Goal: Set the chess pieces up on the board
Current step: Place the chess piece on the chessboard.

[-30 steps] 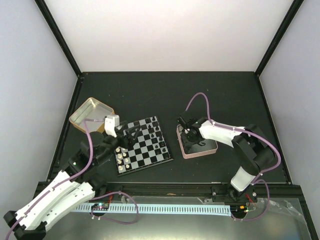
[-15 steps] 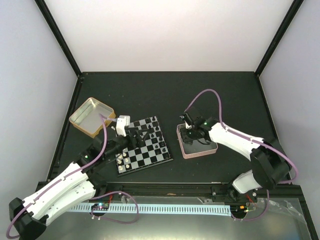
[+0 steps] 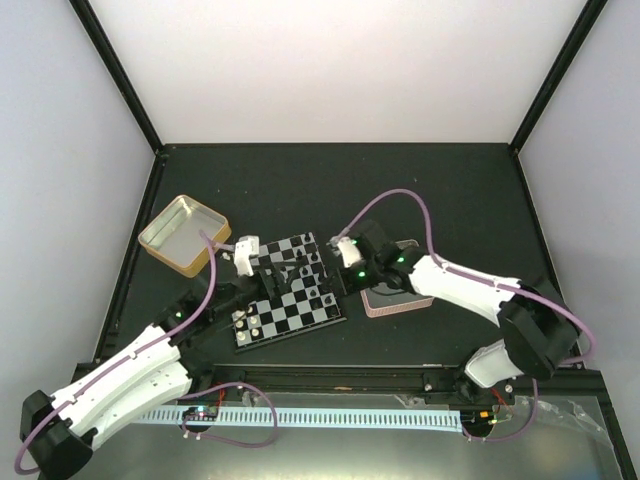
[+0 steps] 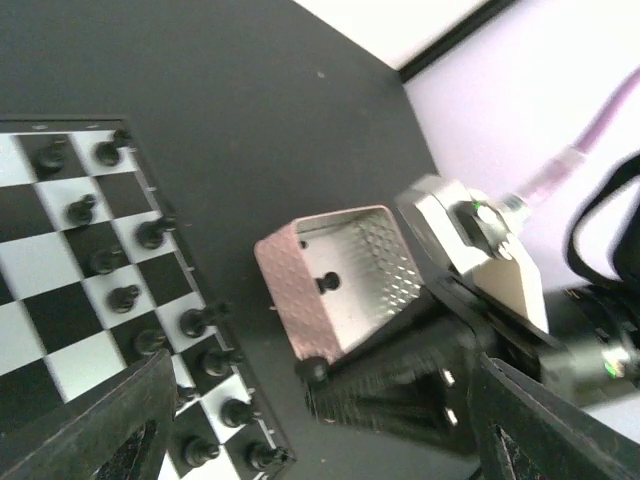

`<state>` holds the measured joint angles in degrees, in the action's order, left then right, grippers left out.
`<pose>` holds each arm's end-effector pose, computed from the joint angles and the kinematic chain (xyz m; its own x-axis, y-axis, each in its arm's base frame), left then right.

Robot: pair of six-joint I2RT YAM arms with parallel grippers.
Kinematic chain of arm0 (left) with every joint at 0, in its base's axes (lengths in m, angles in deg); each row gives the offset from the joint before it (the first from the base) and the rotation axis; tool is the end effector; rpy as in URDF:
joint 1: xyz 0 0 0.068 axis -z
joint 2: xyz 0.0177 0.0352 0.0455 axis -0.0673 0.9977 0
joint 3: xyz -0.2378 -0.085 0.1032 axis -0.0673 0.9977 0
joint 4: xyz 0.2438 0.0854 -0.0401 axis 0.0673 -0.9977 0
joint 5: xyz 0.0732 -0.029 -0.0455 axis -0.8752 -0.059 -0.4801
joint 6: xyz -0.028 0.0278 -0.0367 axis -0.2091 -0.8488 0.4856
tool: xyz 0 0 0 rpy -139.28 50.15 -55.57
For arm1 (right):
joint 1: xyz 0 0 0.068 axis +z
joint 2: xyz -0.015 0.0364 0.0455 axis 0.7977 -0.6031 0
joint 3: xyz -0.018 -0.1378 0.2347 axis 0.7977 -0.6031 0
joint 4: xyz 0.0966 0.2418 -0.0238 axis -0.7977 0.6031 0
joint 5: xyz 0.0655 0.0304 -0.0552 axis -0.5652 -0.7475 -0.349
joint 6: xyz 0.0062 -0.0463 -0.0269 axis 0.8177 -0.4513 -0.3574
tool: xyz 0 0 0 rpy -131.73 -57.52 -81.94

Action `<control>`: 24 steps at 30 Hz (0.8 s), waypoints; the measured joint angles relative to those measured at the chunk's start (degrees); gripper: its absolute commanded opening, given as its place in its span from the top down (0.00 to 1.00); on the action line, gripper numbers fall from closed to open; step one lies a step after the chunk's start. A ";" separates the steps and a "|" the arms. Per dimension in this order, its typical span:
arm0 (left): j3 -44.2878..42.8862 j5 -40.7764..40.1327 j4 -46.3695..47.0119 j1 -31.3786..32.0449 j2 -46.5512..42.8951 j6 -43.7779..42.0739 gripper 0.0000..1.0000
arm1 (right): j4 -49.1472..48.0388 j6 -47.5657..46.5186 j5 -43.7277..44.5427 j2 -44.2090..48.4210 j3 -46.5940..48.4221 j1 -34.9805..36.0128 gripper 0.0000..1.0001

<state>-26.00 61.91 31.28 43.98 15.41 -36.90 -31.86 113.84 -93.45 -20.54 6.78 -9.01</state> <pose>0.1267 -0.1112 0.2475 -0.7003 -0.3825 -0.6027 0.2821 0.6272 -0.7259 0.2007 0.2148 0.2099 -0.8770 -0.2709 -0.3969 -0.4697 0.6574 0.5892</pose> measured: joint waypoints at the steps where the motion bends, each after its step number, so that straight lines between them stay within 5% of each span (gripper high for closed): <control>1: 0.33 -0.92 -0.59 0.00 -0.28 0.79 0.19 | -0.48 0.50 -0.66 -1.01 0.83 1.84 0.90; 12: 4.46 -14.10 -15.45 -1.42 -8.09 7.98 0.21 | 3.43 4.98 3.43 -16.31 15.87 17.62 0.88; 24: 5.90 -14.80 -19.47 -3.52 -4.81 8.41 0.35 | 12.61 9.42 12.28 -24.52 21.94 19.89 0.72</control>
<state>-20.10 47.11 11.81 40.46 10.60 -28.49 -19.25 123.26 -81.16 -45.06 28.73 10.88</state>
